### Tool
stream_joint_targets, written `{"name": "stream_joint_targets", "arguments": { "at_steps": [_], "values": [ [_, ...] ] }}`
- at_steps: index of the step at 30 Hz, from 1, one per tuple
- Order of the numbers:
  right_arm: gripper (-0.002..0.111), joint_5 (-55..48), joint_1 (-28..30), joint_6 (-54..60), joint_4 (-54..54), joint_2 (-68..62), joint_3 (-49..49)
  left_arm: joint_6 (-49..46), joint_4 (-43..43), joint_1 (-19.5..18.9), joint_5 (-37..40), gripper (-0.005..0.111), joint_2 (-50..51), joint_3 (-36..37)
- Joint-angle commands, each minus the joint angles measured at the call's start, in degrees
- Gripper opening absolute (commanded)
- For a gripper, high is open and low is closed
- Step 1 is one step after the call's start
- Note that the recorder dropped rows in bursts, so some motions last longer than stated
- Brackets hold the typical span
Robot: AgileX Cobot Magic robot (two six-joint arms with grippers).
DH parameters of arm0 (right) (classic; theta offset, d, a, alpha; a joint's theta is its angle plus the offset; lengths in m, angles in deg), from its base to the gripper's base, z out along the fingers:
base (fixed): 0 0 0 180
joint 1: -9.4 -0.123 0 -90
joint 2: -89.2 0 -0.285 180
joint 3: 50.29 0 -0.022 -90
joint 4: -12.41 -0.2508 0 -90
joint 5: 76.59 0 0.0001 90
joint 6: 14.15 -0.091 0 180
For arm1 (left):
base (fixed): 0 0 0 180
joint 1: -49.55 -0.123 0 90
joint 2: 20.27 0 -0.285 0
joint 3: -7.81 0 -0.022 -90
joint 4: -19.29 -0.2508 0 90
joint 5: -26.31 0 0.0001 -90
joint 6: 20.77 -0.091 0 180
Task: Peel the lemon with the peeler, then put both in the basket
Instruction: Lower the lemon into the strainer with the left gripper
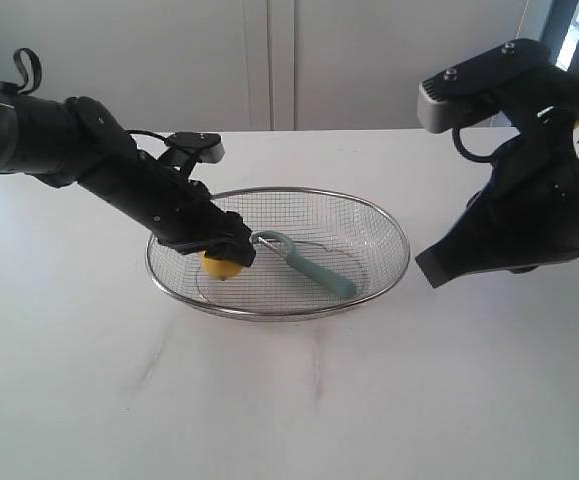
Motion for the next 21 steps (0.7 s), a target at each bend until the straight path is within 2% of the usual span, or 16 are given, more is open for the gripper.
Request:
{"name": "stream_joint_targets", "arguments": {
  "at_steps": [1, 3, 4, 6, 9, 11, 13, 21],
  "values": [
    [0.0, 0.86, 0.29, -0.01, 0.0, 0.38, -0.09, -0.19, 1.3, 0.09, 0.24, 0.0, 1.01, -0.33],
    [0.0, 0.86, 0.29, -0.01, 0.0, 0.38, -0.09, -0.28, 0.67, 0.09, 0.23, 0.001, 1.12, -0.33],
    [0.0, 0.86, 0.29, -0.01, 0.0, 0.38, -0.09, -0.28, 0.67, 0.09, 0.14, 0.006, 1.12, -0.33],
    [0.0, 0.86, 0.29, -0.01, 0.0, 0.38, -0.09, -0.28, 0.67, 0.09, 0.14, 0.021, 1.12, -0.33],
    [0.0, 0.86, 0.29, -0.01, 0.0, 0.38, -0.09, -0.28, 0.67, 0.09, -0.03, 0.054, 1.12, -0.33],
    [0.0, 0.86, 0.29, -0.01, 0.0, 0.38, -0.09, 0.05, 0.67, 0.09, -0.03, 0.065, 1.12, -0.33],
    [0.0, 0.86, 0.29, -0.01, 0.0, 0.38, -0.09, 0.05, 0.81, 0.09, 0.09, 0.069, 1.12, -0.55],
    [0.0, 1.09, 0.29, -0.01, 0.0, 0.38, -0.09, 0.05, 0.81, 0.09, 0.21, 0.07, 1.01, -0.58]
  ]
}}
